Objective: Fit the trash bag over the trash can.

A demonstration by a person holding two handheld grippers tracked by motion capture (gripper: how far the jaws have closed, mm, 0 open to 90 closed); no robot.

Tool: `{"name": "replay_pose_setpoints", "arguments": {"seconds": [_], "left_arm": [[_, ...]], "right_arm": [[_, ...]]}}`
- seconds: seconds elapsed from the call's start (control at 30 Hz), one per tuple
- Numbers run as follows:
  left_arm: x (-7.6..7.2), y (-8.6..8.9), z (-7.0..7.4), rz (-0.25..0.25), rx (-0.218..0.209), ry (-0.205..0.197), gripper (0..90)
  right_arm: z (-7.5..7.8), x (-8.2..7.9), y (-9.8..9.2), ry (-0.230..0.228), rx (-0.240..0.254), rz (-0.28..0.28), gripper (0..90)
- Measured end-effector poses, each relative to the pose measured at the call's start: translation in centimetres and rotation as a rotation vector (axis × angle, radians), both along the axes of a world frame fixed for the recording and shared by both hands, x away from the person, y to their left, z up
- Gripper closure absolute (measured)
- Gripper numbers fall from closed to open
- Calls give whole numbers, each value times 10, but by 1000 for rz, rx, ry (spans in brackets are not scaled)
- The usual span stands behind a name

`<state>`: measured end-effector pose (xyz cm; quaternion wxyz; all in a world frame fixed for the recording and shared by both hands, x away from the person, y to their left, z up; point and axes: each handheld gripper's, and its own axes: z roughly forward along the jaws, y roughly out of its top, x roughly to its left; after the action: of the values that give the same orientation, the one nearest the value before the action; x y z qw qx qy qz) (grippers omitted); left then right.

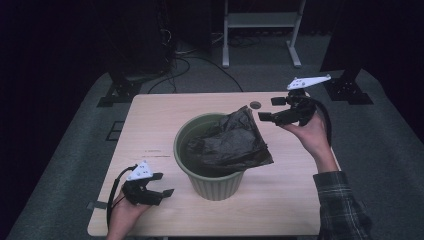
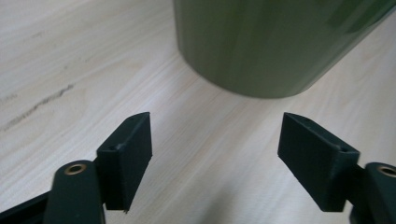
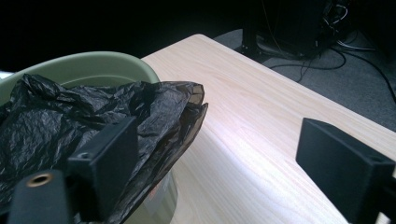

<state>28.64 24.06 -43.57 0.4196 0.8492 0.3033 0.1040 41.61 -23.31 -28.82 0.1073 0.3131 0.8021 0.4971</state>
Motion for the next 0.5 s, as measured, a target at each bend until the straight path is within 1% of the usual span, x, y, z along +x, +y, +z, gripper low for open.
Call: {"name": "replay_pose_setpoints", "arguments": {"seconds": [0.07,0.17,0.2,0.23,0.27,0.3,0.33,0.4,0.5], "left_arm": [[-1,2,9,-23,-17,3,333],[-4,4,23,-50,-23,10,438],[-5,5,28,-58,-30,12,457],[-5,5,32,-65,-38,9,510],[-7,6,39,-80,-52,9,545],[-7,7,45,-86,-58,-1,590],[-8,9,51,-97,-67,1,635],[-8,11,62,-110,-87,-2,755],[-8,14,77,-133,-106,-7,867]], "right_arm": [[0,0,0,1,0,2,102],[1,-1,0,3,4,6,92],[1,-1,1,4,3,7,88],[1,-1,1,3,1,8,85],[1,-1,1,3,-1,8,81],[1,0,2,1,-1,8,73],[1,0,2,3,-2,7,72],[2,1,3,2,-2,7,66],[3,1,3,3,3,8,65]]}}
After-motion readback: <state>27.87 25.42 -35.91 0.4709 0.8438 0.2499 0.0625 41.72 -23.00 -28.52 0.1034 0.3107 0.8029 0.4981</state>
